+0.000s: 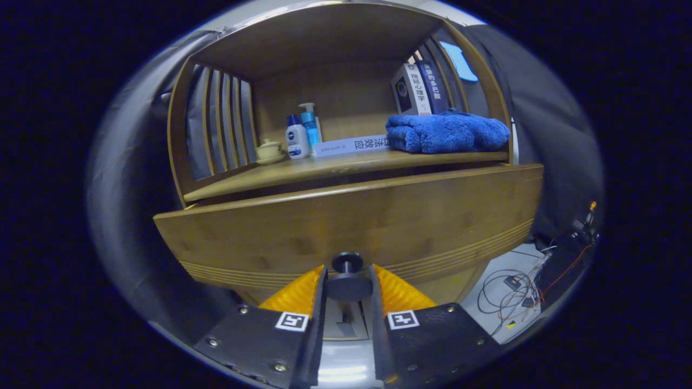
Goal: Pull open the drawer, take out the items inside it, and place them on the countertop above the cabinet.
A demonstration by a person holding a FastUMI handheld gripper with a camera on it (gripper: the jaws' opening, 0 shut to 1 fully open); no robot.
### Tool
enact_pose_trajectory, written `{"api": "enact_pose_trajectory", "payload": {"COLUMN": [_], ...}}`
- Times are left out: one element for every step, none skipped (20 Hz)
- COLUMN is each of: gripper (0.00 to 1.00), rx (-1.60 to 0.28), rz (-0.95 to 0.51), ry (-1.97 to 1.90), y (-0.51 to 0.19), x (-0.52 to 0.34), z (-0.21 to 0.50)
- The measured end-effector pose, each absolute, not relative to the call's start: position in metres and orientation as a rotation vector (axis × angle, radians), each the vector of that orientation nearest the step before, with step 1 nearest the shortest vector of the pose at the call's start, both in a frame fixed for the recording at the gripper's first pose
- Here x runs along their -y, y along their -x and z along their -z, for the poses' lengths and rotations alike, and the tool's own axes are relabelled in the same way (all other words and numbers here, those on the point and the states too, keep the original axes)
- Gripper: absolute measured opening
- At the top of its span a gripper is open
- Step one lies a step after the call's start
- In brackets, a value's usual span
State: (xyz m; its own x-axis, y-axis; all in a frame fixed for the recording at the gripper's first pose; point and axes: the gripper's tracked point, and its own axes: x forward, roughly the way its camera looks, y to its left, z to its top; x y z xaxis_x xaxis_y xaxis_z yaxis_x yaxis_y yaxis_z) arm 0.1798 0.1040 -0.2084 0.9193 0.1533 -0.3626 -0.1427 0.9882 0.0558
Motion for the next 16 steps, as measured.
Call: {"api": "enact_pose_trajectory", "payload": {"gripper": [0.39, 0.32, 0.32, 0.32, 0.32, 0.32, 0.32, 0.32, 0.32, 0.32, 0.32, 0.32, 0.32, 0.32, 0.32, 0.32], "rx": [-0.382, -0.384, -0.394, -0.396, -0.401, -0.406, -0.412, -0.417, -0.421, -0.422, -0.424, -0.424, -0.423, -0.42, -0.419, -0.421], "rz": [-0.155, -0.153, -0.15, -0.147, -0.144, -0.14, -0.137, -0.133, -0.129, -0.122, -0.114, -0.105, -0.096, -0.086, -0.075, -0.064], "ry": [-0.024, -0.016, -0.009, -0.006, -0.007, -0.011, -0.007, -0.002, 0.0, -0.001, -0.003, -0.006, -0.007, -0.012, -0.013, -0.005], "y": [-0.179, -0.181, -0.18, -0.179, -0.18, -0.178, -0.177, -0.174, -0.169, -0.164, -0.157, -0.149, -0.14, -0.131, -0.123, -0.116], "x": [-0.105, -0.104, -0.104, -0.104, -0.105, -0.105, -0.105, -0.105, -0.106, -0.104, -0.102, -0.1, -0.097, -0.093, -0.09, -0.088], "z": [0.211, 0.21, 0.211, 0.211, 0.211, 0.21, 0.211, 0.211, 0.211, 0.21, 0.21, 0.209, 0.208, 0.207, 0.207, 0.207]}}
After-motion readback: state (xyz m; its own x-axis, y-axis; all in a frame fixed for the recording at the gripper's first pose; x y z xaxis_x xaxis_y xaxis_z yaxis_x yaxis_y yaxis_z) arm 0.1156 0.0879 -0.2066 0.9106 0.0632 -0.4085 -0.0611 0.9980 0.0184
